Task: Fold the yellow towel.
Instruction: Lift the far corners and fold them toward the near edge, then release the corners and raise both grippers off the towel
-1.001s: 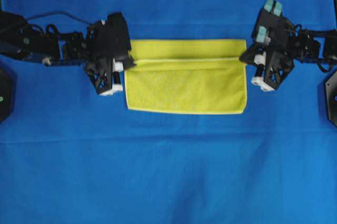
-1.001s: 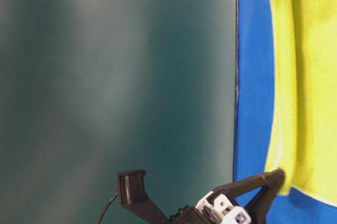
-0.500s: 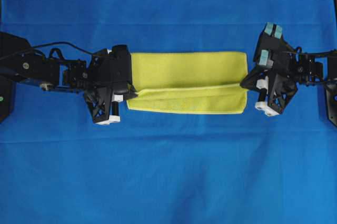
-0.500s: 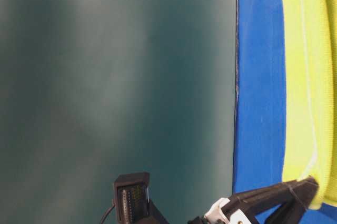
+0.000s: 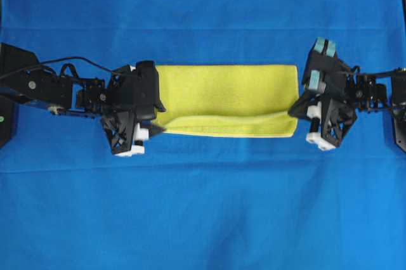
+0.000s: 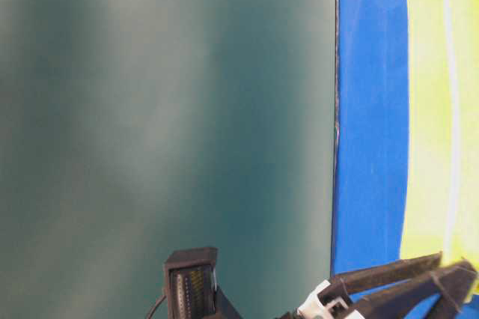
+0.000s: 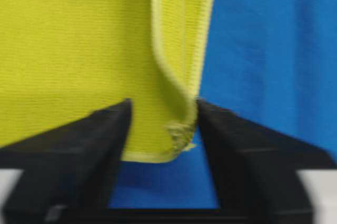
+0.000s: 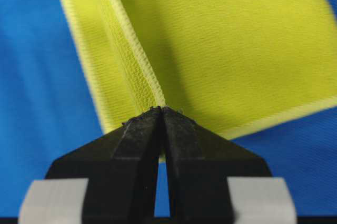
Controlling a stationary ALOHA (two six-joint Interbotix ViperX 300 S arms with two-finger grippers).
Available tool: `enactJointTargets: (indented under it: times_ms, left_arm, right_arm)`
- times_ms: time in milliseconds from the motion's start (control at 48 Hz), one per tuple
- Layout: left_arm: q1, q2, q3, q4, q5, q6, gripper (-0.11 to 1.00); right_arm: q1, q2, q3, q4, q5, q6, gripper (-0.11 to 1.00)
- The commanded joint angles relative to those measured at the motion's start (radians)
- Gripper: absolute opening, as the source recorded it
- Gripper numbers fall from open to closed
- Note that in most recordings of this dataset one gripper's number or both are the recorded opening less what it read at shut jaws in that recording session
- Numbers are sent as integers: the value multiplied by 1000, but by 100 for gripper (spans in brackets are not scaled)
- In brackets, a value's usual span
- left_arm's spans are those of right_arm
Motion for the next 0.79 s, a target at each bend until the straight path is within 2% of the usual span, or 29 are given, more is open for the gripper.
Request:
enactJointTargets:
  times_ms: [0, 42, 104, 146, 188, 292, 354, 605, 771]
  left_arm:
    - [-23, -15, -21, -3, -8, 6, 61]
    - [-28, -20, -23, -3, -5, 6, 67]
    - [-32, -32, -20, -3, 2, 8, 68]
    - [-32, -43, -18, -3, 5, 11, 67]
    - [-32, -54, -17, -3, 9, 14, 67]
    - [-17, -81, -15, -2, 18, 26, 66]
    - [2, -89, -14, -2, 20, 41, 66]
    - [138, -87, -21, -2, 17, 123, 66]
    - [209, -77, -26, -2, 11, 146, 66]
  right_arm:
    - [35, -2, -23, 12, -3, 2, 18]
    - [48, -2, -25, 17, -2, 2, 31]
    - [60, -5, -25, 20, 0, 2, 52]
    - [60, -8, -25, 20, 3, 2, 61]
    - [60, -12, -25, 20, 6, 0, 66]
    - [44, -31, -31, 11, 17, -6, 57]
    - [21, -44, -32, -3, 21, -11, 58]
    - [-202, -71, -35, -97, 26, -15, 58]
    - [-295, -48, -40, -163, 28, -15, 58]
